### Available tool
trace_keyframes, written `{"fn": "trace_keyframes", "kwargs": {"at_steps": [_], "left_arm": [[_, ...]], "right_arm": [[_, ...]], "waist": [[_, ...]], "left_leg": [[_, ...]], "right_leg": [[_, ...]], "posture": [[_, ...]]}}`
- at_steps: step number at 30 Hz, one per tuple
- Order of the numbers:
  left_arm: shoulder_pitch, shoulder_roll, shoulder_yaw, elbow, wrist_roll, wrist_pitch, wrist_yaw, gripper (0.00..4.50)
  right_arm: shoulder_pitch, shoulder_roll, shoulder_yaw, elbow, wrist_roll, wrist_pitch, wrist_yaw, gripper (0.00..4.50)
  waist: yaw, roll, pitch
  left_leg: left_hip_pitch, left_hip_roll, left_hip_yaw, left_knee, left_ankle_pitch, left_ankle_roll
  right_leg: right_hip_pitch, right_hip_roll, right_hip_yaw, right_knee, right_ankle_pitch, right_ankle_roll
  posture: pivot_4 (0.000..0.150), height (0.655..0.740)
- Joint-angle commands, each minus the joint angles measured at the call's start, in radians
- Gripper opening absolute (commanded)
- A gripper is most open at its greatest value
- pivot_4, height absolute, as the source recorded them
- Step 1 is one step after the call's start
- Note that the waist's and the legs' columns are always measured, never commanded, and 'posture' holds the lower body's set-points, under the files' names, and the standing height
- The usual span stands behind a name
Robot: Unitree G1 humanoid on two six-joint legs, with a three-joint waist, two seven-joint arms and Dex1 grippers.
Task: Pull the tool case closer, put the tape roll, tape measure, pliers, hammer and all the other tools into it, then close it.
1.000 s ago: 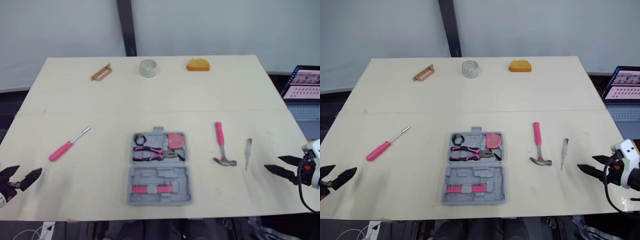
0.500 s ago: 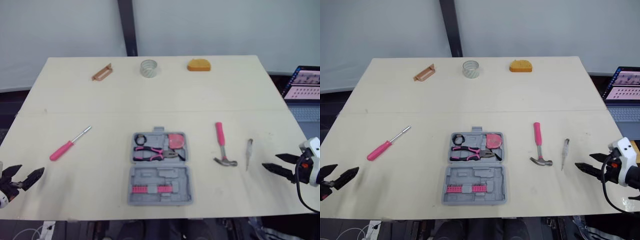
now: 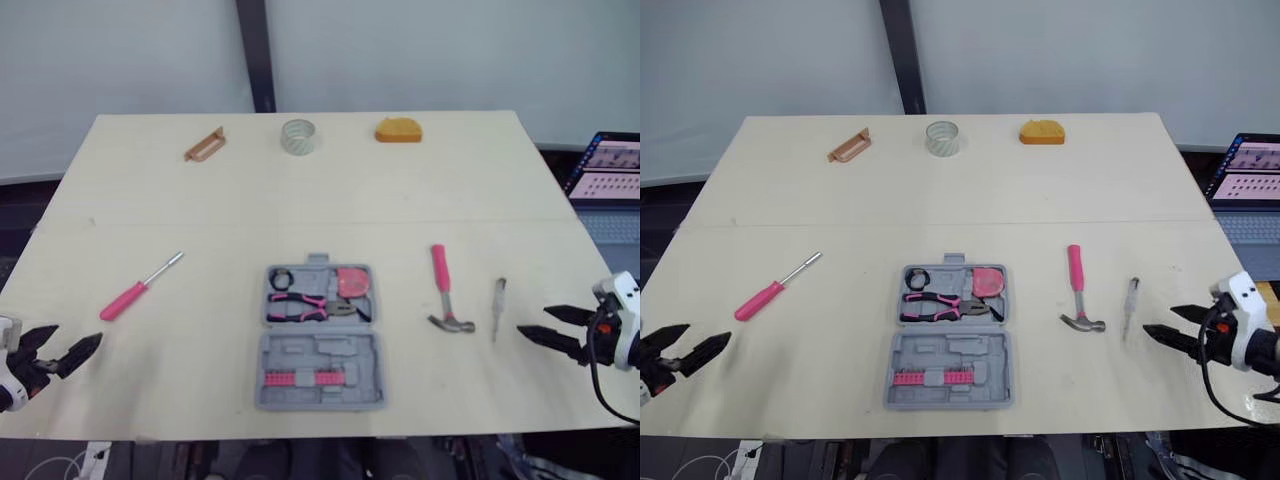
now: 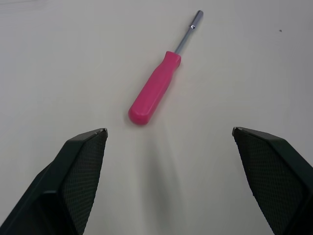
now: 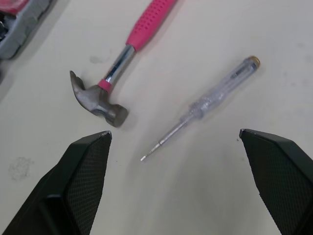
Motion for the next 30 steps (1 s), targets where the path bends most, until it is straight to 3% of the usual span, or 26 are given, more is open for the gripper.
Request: {"fn": "trace_keyframes", "kwargs": {"at_steps": [1,10,19,23,30], "left_arm": [[-0.015,0.021,-0.007,-0.087,-0.036,0.025,-0.019,4.40],[-0.068,0.013,-0.089,-0.171,-0.025,0.041,-0.020,4.40],[-0.059,-0.102,-0.129,-0.237,-0.008,-0.017,0.073,4.40],[-0.113,-0.106,-0.224,-0.321,-0.030,0.009,0.059,4.40],[-0.417,-0.122,-0.540,-0.394,-0.086,0.061,-0.061,4.40]], "right_arm": [[-0.002,-0.012,-0.030,-0.110,0.053,0.046,0.004,4.45],[-0.045,0.018,0.012,-0.311,0.144,0.135,-0.010,4.45],[-0.133,0.082,0.097,-0.451,0.175,0.176,-0.094,4.45],[-0.105,0.124,0.070,-0.469,0.154,0.192,-0.204,4.45],[0.040,0.313,-0.007,-0.623,0.069,0.246,-0.575,4.45]], "waist": [[0.000,0.000,0.000],[0.001,0.000,0.000],[0.007,-0.001,0.000],[0.030,-0.001,0.000],[0.026,0.000,0.000]], "left_leg": [[0.000,0.000,0.000,0.000,0.000,0.000],[0.000,0.000,0.000,0.001,0.000,0.000],[-0.001,0.000,-0.001,0.001,0.000,0.000],[-0.004,-0.001,-0.004,0.005,0.000,0.000],[-0.008,-0.002,-0.006,0.006,0.001,-0.001]], "right_leg": [[0.000,0.000,0.000,0.000,0.000,0.000],[0.000,0.000,0.000,0.000,0.000,0.000],[0.000,0.000,-0.001,-0.001,0.001,0.001],[0.000,0.000,-0.001,-0.001,0.002,0.002],[-0.002,0.000,-0.003,0.003,0.003,0.002]], "posture": [[0.150,0.7400],[0.150,0.7400],[0.150,0.7400],[0.150,0.7400],[0.150,0.7400]]}}
